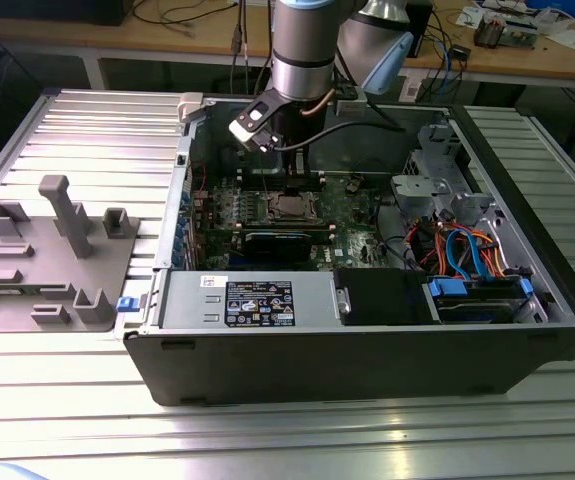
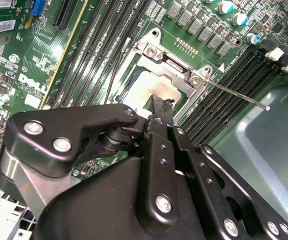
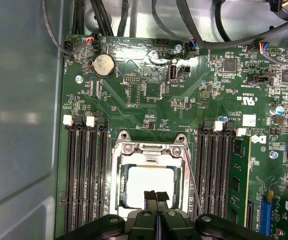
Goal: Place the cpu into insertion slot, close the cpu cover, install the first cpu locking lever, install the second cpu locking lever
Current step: 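Install the first cpu locking lever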
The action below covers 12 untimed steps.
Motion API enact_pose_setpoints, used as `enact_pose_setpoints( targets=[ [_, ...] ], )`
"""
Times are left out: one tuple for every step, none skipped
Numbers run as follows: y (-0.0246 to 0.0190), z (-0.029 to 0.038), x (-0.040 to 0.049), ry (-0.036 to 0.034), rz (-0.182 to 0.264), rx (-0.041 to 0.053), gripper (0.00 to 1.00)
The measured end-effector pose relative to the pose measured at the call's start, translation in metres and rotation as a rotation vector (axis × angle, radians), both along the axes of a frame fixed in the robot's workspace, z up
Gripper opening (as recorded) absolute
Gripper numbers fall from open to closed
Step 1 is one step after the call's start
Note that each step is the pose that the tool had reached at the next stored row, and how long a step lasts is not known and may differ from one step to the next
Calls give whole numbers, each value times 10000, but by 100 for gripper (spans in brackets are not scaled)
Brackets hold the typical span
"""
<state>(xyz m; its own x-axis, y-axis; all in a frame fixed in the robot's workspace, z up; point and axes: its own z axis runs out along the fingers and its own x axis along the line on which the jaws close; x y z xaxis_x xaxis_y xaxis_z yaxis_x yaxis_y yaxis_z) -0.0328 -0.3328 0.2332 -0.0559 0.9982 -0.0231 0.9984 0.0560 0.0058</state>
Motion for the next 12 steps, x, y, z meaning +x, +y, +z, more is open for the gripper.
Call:
enact_pose_setpoints(
  targets=[
    [0, 0, 0, 0, 0, 1, 11],
    [0, 0, 0, 0, 0, 1, 11],
    [0, 0, 0, 0, 0, 2, 11],
    [0, 0, 0, 0, 0, 2, 11],
    [0, 0, 0, 0, 0, 2, 11],
    [0, 0, 0, 0, 3, 2, 11],
    [0, 0, 0, 0, 10, 2, 11],
    [0, 0, 0, 0, 25, 1, 11],
    [0, 0, 0, 0, 44, 3, 11],
    [-1, 1, 0, 0, 54, 2, 11],
    [-1, 11, 0, 1, 104, 1, 11],
    [-1, 17, 0, 1, 123, 3, 11]
  ],
)
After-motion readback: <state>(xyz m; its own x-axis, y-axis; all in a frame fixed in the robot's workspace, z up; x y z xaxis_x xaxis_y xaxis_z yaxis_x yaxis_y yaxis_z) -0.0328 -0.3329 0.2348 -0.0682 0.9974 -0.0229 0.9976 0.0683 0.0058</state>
